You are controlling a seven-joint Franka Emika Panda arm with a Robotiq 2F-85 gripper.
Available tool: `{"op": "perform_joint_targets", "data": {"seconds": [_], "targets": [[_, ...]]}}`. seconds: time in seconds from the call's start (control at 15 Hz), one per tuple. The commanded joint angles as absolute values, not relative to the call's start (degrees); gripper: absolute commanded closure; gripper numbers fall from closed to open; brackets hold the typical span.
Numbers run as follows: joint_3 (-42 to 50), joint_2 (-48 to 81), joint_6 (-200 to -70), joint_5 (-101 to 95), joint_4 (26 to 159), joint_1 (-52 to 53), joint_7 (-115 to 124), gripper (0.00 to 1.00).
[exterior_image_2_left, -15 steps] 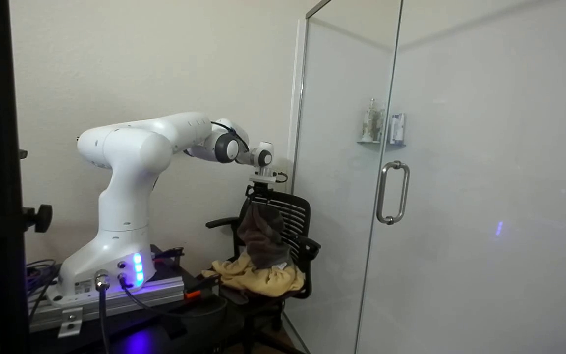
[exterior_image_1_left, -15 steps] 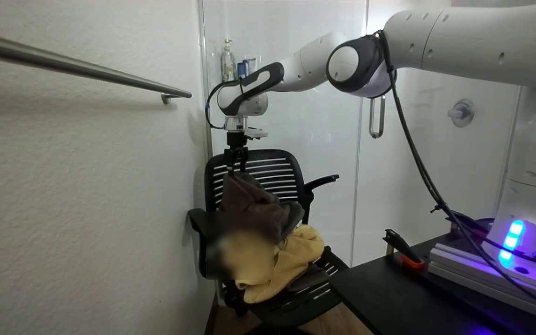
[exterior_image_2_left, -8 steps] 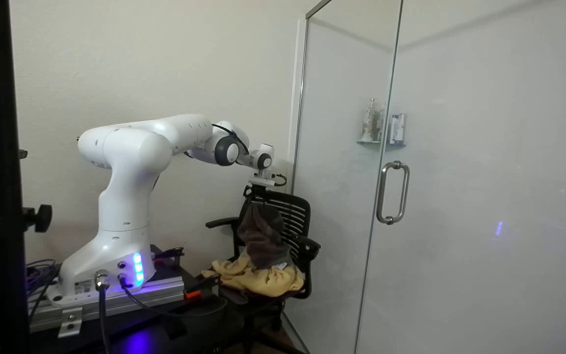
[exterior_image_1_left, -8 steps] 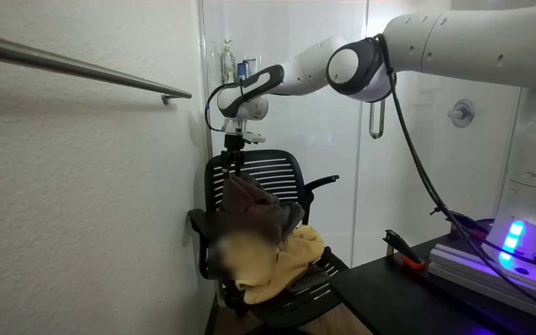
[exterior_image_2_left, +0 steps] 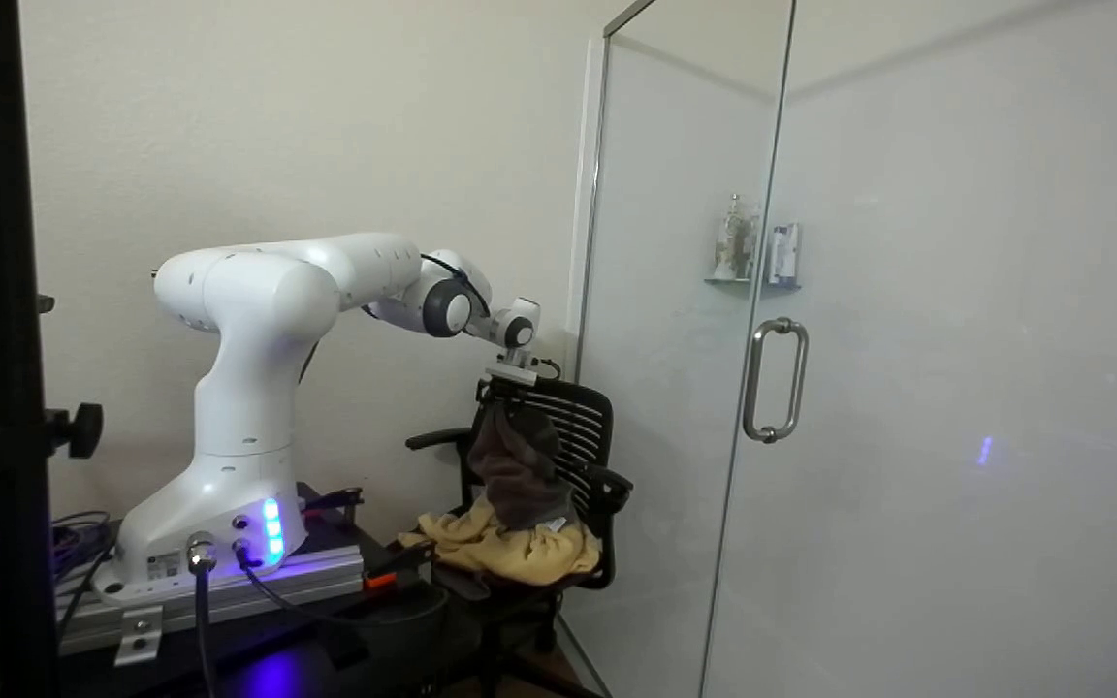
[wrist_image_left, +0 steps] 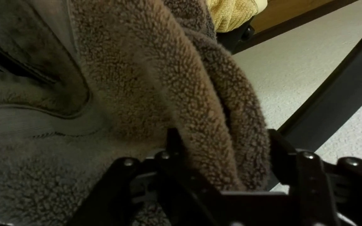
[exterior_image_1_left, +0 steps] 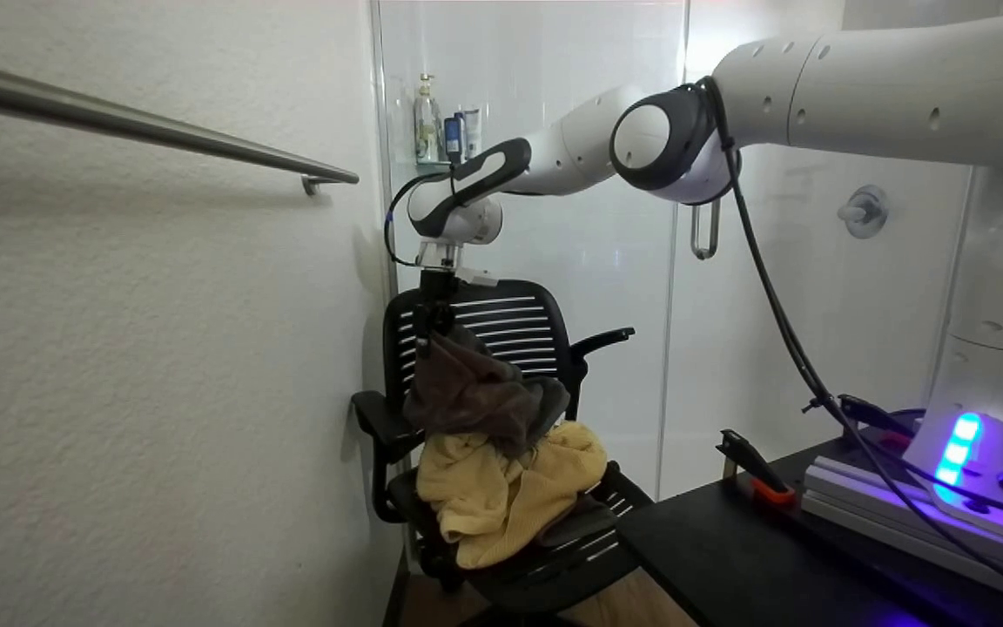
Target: Hang the dark towel on the back of the chair
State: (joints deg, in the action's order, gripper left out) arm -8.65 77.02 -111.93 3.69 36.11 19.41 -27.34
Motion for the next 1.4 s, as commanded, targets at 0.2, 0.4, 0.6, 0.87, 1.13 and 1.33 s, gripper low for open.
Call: {"op": "perform_joint_targets", "data": {"seconds": [0.2,0.4,0.6,0.87,1.13,1.33], "targets": [[-8.0,77.6,-111.2,3.4,34.4,19.6,-24.9,0.82],[-7.9,77.4,-111.7,3.4,34.5,19.6,-23.8,0.98],[-7.9,76.2,-111.0,3.6,35.1,19.3,-22.8,0.97],[-4.9,70.7,-107.8,1.0,38.1,21.2,-14.9,0.97],[-0.8,63.9,-103.2,-3.8,39.4,24.9,-4.2,0.97],[2.7,58.8,-98.3,-8.3,39.6,28.6,3.4,0.97]]}}
